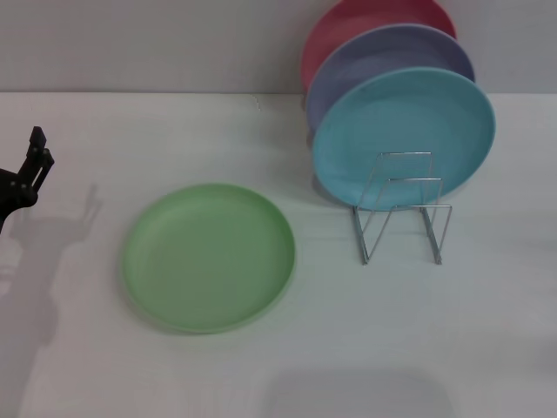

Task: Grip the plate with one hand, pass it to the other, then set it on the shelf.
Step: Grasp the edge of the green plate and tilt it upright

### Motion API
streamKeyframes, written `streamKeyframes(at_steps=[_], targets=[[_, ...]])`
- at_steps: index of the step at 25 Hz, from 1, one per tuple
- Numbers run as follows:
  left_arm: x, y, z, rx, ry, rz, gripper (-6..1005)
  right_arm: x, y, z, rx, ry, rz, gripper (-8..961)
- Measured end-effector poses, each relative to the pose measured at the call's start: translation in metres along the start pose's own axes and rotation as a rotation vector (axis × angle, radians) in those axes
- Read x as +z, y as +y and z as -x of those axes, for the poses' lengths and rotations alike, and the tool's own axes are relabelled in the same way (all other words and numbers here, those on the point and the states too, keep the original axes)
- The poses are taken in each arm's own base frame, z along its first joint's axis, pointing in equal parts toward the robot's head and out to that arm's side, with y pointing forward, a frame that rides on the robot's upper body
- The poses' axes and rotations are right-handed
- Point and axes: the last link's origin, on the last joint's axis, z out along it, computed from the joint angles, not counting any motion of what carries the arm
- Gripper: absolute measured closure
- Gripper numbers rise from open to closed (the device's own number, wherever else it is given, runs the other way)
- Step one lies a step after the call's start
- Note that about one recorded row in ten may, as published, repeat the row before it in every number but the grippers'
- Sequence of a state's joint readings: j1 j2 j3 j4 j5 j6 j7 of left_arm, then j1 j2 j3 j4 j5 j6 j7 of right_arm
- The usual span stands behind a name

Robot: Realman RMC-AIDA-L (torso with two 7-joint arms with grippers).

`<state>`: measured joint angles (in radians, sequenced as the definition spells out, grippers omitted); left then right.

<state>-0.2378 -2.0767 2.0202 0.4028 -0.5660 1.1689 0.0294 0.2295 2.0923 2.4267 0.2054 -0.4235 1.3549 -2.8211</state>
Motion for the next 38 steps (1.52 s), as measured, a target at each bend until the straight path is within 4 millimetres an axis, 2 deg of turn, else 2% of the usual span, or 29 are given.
streamKeyframes(at_steps=[11, 14, 15, 16, 19, 20, 21, 24, 25, 26, 30, 32, 36, 38], targets=[[0.005, 0.006, -0.003, 0.001, 0.004, 0.020, 154, 0.000, 0.001, -0.001, 0.003, 0.005, 0.000, 145], [0.019, 0.013, -0.009, 0.013, -0.014, 0.039, 159, 0.000, 0.001, -0.001, 0.003, 0.005, 0.000, 145], [0.034, 0.019, -0.017, 0.034, -0.057, 0.071, 160, 0.001, 0.002, -0.001, 0.004, 0.005, 0.001, 145], [0.034, 0.019, -0.017, 0.034, -0.057, 0.071, 162, 0.001, 0.002, -0.001, 0.004, 0.005, 0.001, 145], [0.053, 0.027, -0.035, 0.024, -0.152, 0.131, 166, 0.002, 0.002, -0.002, 0.004, 0.010, 0.000, 145], [0.065, 0.034, -0.054, 0.008, -0.216, 0.170, 168, 0.002, 0.001, -0.003, 0.004, 0.016, -0.002, 145], [0.065, 0.034, -0.054, 0.008, -0.216, 0.170, 169, 0.002, 0.001, -0.003, 0.004, 0.016, -0.002, 145], [0.075, 0.041, -0.076, -0.011, -0.355, 0.206, 174, 0.002, 0.001, -0.003, 0.004, 0.021, -0.003, 144], [0.081, 0.044, -0.089, -0.039, -0.474, 0.220, 175, 0.002, 0.001, -0.004, 0.004, 0.028, -0.006, 144], [0.081, 0.044, -0.089, -0.039, -0.474, 0.220, 177, 0.002, 0.001, -0.004, 0.004, 0.028, -0.006, 144], [0.088, 0.041, -0.105, -0.078, -0.702, 0.245, 183, 0.005, 0.001, -0.007, 0.005, 0.049, -0.009, 145], [0.088, 0.042, -0.106, -0.087, -0.743, 0.264, 186, 0.005, 0.001, -0.007, 0.005, 0.051, -0.009, 145], [0.084, 0.043, -0.104, -0.081, -0.858, 0.325, 192, 0.007, 0.001, -0.008, 0.005, 0.056, -0.008, 144], [0.078, 0.043, -0.095, -0.069, -0.901, 0.337, 194, 0.008, 0.002, -0.008, 0.005, 0.057, -0.007, 144]])
